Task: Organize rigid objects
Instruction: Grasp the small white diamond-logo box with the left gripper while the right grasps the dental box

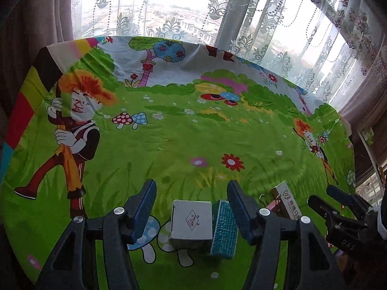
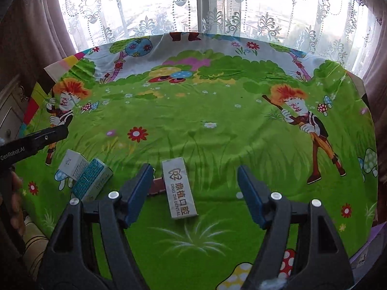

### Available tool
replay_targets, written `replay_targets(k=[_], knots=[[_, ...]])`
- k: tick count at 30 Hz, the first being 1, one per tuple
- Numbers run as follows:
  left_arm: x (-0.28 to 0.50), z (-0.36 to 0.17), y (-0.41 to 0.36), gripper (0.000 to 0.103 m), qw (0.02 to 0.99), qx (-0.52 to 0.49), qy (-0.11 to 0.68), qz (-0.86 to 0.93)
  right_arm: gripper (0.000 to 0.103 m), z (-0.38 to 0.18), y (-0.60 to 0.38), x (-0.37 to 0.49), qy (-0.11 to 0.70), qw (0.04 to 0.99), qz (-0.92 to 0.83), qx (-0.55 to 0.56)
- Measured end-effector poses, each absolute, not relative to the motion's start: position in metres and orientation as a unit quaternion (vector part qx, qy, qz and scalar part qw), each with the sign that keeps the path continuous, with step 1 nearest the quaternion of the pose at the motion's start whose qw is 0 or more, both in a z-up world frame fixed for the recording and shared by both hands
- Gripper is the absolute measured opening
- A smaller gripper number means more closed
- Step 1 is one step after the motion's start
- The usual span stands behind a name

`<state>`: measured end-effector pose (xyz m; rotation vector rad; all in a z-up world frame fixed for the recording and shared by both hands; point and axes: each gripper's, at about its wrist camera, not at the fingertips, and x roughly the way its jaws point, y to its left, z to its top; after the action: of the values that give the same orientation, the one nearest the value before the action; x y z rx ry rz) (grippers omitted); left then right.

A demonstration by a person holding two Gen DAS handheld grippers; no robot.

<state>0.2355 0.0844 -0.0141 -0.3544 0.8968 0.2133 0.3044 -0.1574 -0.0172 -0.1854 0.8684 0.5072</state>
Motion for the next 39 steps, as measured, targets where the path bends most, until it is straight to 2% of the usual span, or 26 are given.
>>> replay_targets(k=[5, 12, 14, 16, 18, 29, 33, 39], knots=[[0.237, -0.04, 0.077, 0.062, 0.864, -0.164, 0.466, 0.093, 0.075, -0.046, -0.157, 0.307, 0.45, 0.852, 0.252, -0.092], [0.238, -0.047, 0.078, 0.061, 0.856, -0.173, 0.478, 0.093, 0.075, -0.049, -0.15, 0.306, 0.449, 0.847, 0.262, -0.111], [0.238, -0.048, 0.079, 0.061, 0.855, -0.177, 0.479, 0.093, 0.072, -0.052, -0.145, 0.305, 0.45, 0.844, 0.264, -0.122], [0.237, -0.047, 0.08, 0.055, 0.855, -0.178, 0.477, 0.095, 0.064, -0.055, -0.143, 0.306, 0.456, 0.841, 0.263, -0.128], [0.237, -0.047, 0.082, 0.044, 0.854, -0.178, 0.478, 0.098, 0.058, -0.057, -0.142, 0.307, 0.462, 0.836, 0.266, -0.128], [0.236, -0.048, 0.08, 0.043, 0.854, -0.169, 0.48, 0.11, 0.048, -0.064, -0.133, 0.31, 0.46, 0.832, 0.272, -0.148], [0.235, -0.046, 0.082, 0.043, 0.856, -0.169, 0.473, 0.121, 0.034, -0.063, -0.13, 0.306, 0.453, 0.833, 0.276, -0.158], [0.233, -0.035, 0.08, 0.043, 0.865, -0.166, 0.456, 0.131, 0.034, -0.059, -0.131, 0.302, 0.442, 0.838, 0.276, -0.161]])
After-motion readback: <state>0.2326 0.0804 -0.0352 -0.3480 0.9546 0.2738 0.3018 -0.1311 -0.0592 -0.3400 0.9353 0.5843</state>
